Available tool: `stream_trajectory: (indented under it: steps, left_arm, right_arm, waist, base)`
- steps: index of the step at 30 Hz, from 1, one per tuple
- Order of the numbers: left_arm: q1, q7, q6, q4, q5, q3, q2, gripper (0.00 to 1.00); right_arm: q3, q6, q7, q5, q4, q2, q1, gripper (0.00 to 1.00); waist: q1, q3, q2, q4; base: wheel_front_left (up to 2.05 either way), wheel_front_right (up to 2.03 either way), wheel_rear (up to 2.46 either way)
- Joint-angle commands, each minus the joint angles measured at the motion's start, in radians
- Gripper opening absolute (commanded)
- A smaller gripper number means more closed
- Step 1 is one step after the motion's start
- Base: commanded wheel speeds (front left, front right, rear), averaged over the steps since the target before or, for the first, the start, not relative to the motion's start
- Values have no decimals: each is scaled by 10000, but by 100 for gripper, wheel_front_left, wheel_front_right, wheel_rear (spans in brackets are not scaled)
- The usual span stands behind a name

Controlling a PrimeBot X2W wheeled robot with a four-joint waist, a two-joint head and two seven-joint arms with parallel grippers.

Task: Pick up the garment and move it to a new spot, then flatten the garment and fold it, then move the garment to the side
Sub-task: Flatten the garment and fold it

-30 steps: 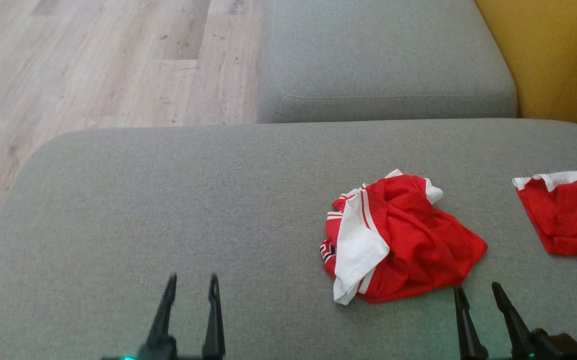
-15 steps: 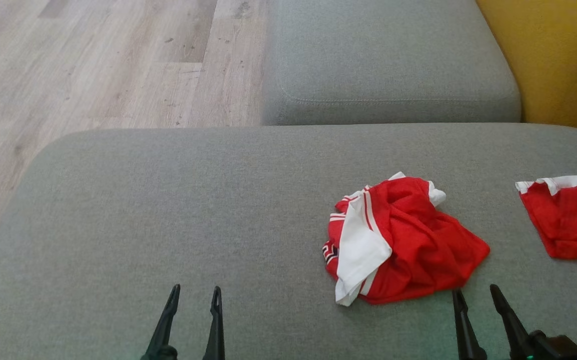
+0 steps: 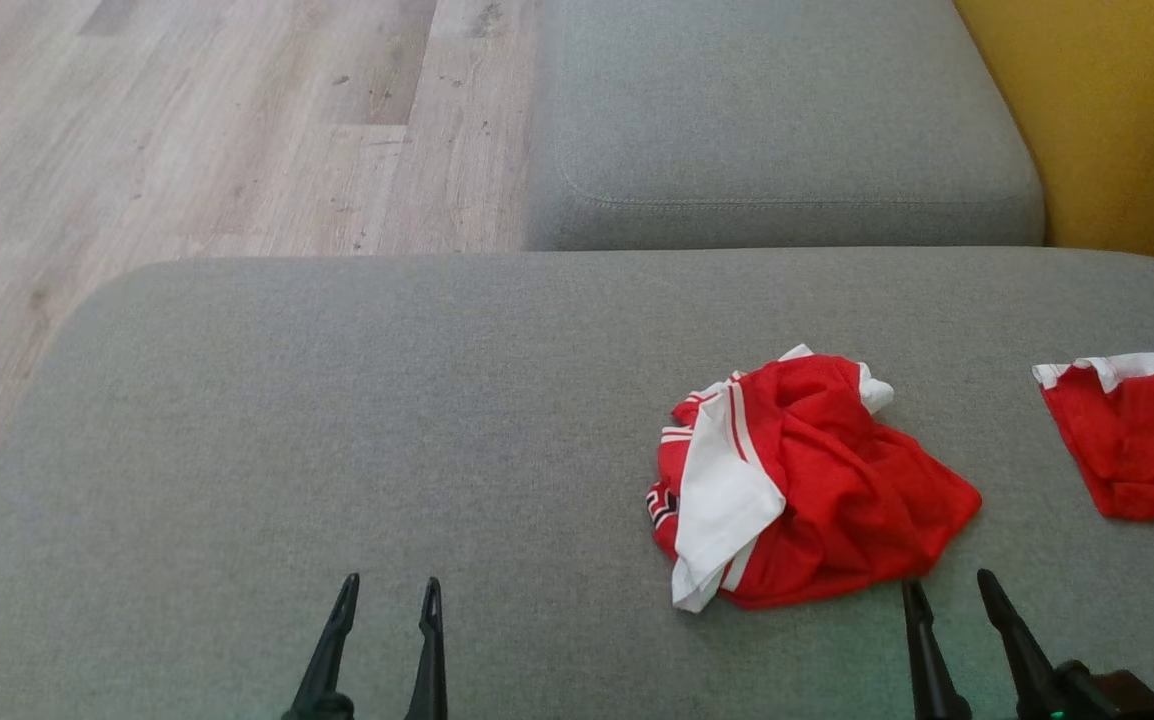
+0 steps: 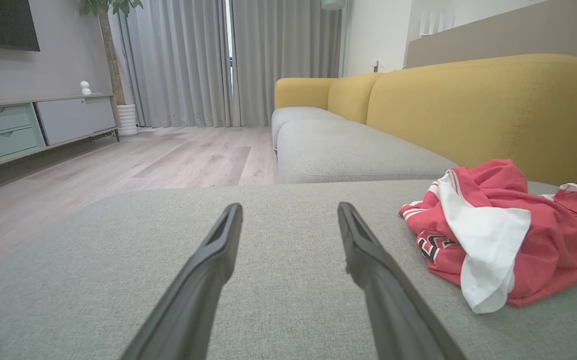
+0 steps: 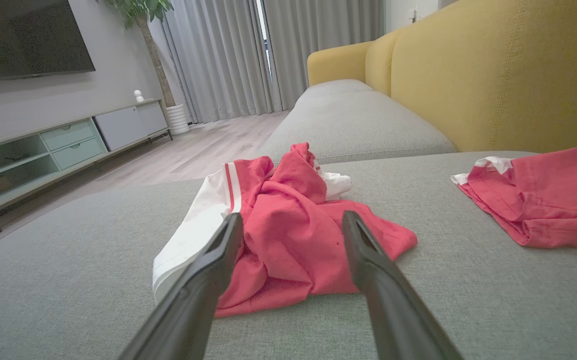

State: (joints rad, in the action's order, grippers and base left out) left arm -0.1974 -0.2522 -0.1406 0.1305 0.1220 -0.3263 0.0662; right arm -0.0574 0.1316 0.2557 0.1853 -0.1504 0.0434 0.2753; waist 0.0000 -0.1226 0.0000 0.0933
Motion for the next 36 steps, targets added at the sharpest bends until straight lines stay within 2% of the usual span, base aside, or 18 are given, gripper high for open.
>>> stream_trajectory:
  steps: [1, 13, 20, 29, 36]
  left_arm:
    - [347, -95, 28, -221, -102, 343, -135, 100]
    - [389, -95, 22, -186, -44, 417, -154, 100]
    - [1145, -95, 292, 92, -30, 103, -158, 100]
    - [4006, -37, 935, 1895, 330, -1430, -159, 100]
    - [7072, 876, 1168, 3208, 1065, -2907, -159, 100]
  right_arm:
    - [-253, -9, 61, 28, 263, 68, -566, 100]
    - [-324, -9, 61, 11, 260, 68, -584, 100]
    - [-429, -9, 61, 4, 311, 68, -634, 100]
    - [-772, -9, 61, -166, 423, 68, -1025, 100]
    - [-1184, -9, 61, -399, 562, 68, -1662, 100]
  waist:
    - [0, -14, 0, 0]
    - [0, -33, 0, 4]
    - [0, 225, 0, -153]
    - [0, 1079, 0, -711]
    - [0, 2194, 0, -1369]
  base:
    - [0, 0, 0]
    - [0, 0, 0]
    - [0, 0, 0]
    - [0, 0, 0]
    - [0, 0, 0]
